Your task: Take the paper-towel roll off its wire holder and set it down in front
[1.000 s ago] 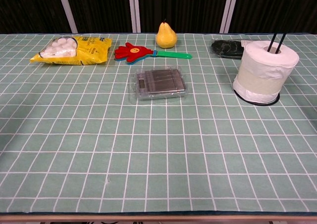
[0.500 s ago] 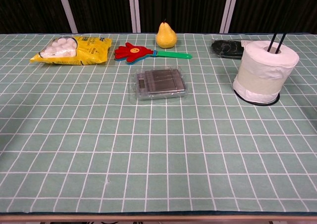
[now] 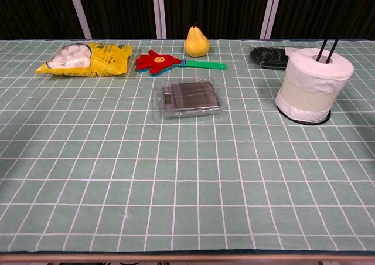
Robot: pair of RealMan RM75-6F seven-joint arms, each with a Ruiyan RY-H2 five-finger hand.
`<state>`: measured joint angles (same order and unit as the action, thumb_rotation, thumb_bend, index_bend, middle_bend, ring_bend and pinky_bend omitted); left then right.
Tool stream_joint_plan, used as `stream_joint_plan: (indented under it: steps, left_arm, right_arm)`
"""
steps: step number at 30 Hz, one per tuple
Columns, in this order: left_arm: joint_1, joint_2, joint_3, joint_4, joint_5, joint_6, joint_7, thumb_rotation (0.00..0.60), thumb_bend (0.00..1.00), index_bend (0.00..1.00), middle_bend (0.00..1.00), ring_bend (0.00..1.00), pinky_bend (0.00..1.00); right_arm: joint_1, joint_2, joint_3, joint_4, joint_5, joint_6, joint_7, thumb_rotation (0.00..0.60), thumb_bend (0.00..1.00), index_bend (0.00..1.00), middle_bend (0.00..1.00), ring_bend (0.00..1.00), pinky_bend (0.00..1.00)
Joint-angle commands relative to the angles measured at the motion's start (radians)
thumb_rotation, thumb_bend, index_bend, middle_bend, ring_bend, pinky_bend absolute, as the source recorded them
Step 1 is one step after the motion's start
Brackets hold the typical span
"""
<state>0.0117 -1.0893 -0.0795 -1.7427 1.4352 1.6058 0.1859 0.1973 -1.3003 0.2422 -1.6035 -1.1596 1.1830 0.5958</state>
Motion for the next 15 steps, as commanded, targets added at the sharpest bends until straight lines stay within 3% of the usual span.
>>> stream_joint_plan:
  steps: [1, 7, 15]
  left_arm:
    - [-0.001, -0.002, 0.001, 0.0, -0.001, -0.002, 0.004, 0.6, 0.1, 0.12, 0.0, 0.0, 0.0]
    - [-0.005, -0.01, 0.002, 0.002, -0.005, -0.01, 0.025, 0.6, 0.1, 0.12, 0.0, 0.0, 0.0]
    - [-0.007, -0.017, 0.0, 0.003, -0.011, -0.011, 0.04, 0.6, 0.1, 0.12, 0.0, 0.0, 0.0]
  right_arm:
    - [0.067, -0.091, 0.058, 0.097, 0.122, -0.112, 0.035, 0.6, 0.0, 0.0, 0.0, 0.0, 0.0]
    - [0.107, -0.187, 0.083, 0.196, 0.205, -0.18, 0.041, 0.6, 0.0, 0.0, 0.0, 0.0, 0.0]
    - [0.165, -0.275, 0.124, 0.292, 0.213, -0.211, 0.036, 0.6, 0.0, 0.0, 0.0, 0.0, 0.0]
